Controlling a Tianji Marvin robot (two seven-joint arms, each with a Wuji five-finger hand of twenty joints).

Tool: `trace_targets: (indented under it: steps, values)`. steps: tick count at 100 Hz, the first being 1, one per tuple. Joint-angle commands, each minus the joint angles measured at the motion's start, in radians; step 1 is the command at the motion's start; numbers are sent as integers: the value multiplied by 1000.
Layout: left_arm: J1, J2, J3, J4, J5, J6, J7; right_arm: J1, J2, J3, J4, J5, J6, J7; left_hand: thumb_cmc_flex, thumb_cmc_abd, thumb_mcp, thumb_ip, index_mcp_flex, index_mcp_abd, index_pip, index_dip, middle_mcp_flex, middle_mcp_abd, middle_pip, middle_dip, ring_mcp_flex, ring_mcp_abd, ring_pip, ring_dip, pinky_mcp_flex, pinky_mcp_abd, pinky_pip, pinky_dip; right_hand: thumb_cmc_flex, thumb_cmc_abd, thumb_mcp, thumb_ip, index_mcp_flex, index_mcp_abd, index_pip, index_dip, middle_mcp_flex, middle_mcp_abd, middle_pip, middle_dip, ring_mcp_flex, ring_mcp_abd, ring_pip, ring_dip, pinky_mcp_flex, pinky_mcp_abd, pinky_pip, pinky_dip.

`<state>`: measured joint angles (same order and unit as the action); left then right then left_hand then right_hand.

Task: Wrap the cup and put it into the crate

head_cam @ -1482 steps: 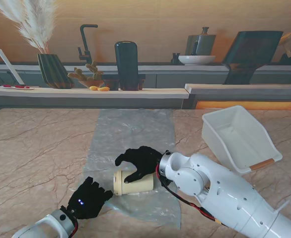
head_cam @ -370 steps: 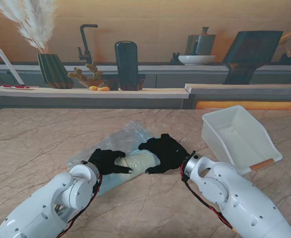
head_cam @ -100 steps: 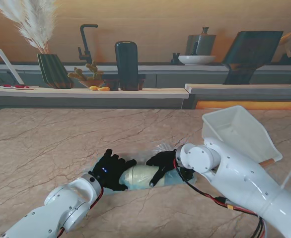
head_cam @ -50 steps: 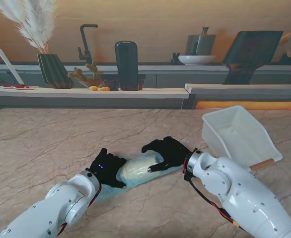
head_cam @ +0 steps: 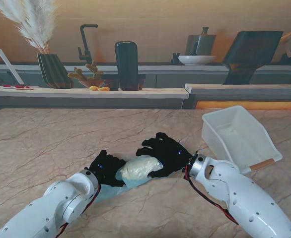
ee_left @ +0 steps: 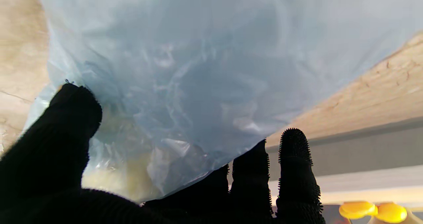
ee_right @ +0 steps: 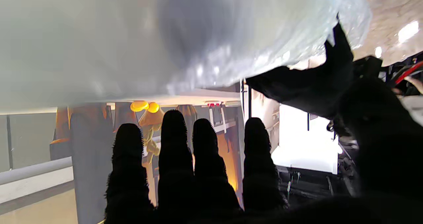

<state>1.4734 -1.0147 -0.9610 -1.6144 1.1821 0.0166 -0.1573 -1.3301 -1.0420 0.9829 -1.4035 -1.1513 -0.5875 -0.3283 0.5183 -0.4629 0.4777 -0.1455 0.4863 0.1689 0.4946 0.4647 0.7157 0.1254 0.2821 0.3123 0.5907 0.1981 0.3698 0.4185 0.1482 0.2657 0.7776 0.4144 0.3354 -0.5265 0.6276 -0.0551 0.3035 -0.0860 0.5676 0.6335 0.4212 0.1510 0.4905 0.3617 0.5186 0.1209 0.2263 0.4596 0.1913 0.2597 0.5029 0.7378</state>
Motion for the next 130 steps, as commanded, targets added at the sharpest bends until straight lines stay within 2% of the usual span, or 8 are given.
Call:
trace_targets:
  steps: [1,13,43,55,77,93,114,130]
  values:
    - [5,-5,9,-6,-23,0,-30,-26,13,4,-25,-26,-6,16,87,63,13,64,86,-162,-1,-12,-25,29,-23,6,-20,21,-26,-2,-21,12,-25,-14,8,-29,30,41,-18,-7,22,-9,-14,-12,9,-6,-9,-8,9,-9,2,-11,-27,18]
    - [-8,-5,18,-10,-59,19,-70,-76,32,24,-83,-89,33,51,97,71,-5,67,86,-158,-11,-13,-30,35,-29,5,-26,24,-32,-2,-25,10,-29,-13,39,-44,34,45,-19,41,1,-40,-18,10,2,-16,-21,13,17,-11,-4,-4,-29,11]
    - [-30,-5,32,-7,-119,40,-115,-116,56,6,-180,-145,142,332,112,86,-39,70,87,-154,-35,-16,-39,38,-41,2,-35,24,-44,-5,-29,10,-42,-13,40,-59,25,35,-66,163,-180,-107,-136,69,-129,-68,-163,65,-107,-93,-115,8,-106,-28]
    - [-29,-9,30,-8,-184,42,-119,-58,57,-79,-156,-89,211,456,118,88,-48,72,84,-152,-43,-17,-44,41,-44,2,-40,26,-48,-6,-30,11,-46,-12,100,-49,6,43,-66,183,-217,-100,-150,84,-122,-65,-175,73,-109,-99,-129,6,-114,-33]
    - [-27,-12,24,-6,-216,25,-106,109,42,-287,8,29,314,412,127,89,-56,74,88,-154,-48,-15,-47,39,-48,1,-39,23,-51,-6,-32,15,-53,-10,180,-60,16,67,-45,193,-208,-52,-145,100,-50,-43,-93,68,-45,-68,-74,18,-86,-23]
    - [-8,-15,-4,-20,-196,26,-85,228,29,-423,86,154,356,472,129,94,-62,75,81,-153,-53,-14,-56,38,-52,0,-44,28,-53,-5,-31,18,-57,-9,273,-62,106,159,-28,185,-186,-20,-88,94,55,-9,26,35,89,23,10,9,-17,10]
    - [102,-26,-107,-98,-86,18,57,328,15,-539,128,323,428,597,139,97,-93,78,25,-118,-117,-39,-115,53,-68,1,-82,53,-70,-4,-37,27,-77,-5,410,-23,297,288,171,124,2,16,143,81,256,123,192,26,535,257,188,-77,377,139]
    - [186,-35,-154,-158,-10,-18,212,354,18,-558,109,452,476,715,132,97,-117,79,-24,-82,-178,-69,-164,75,-84,-2,-123,64,-93,-13,-45,37,-100,-5,491,-139,463,122,292,89,117,20,319,95,316,196,335,63,745,336,264,-114,739,148]
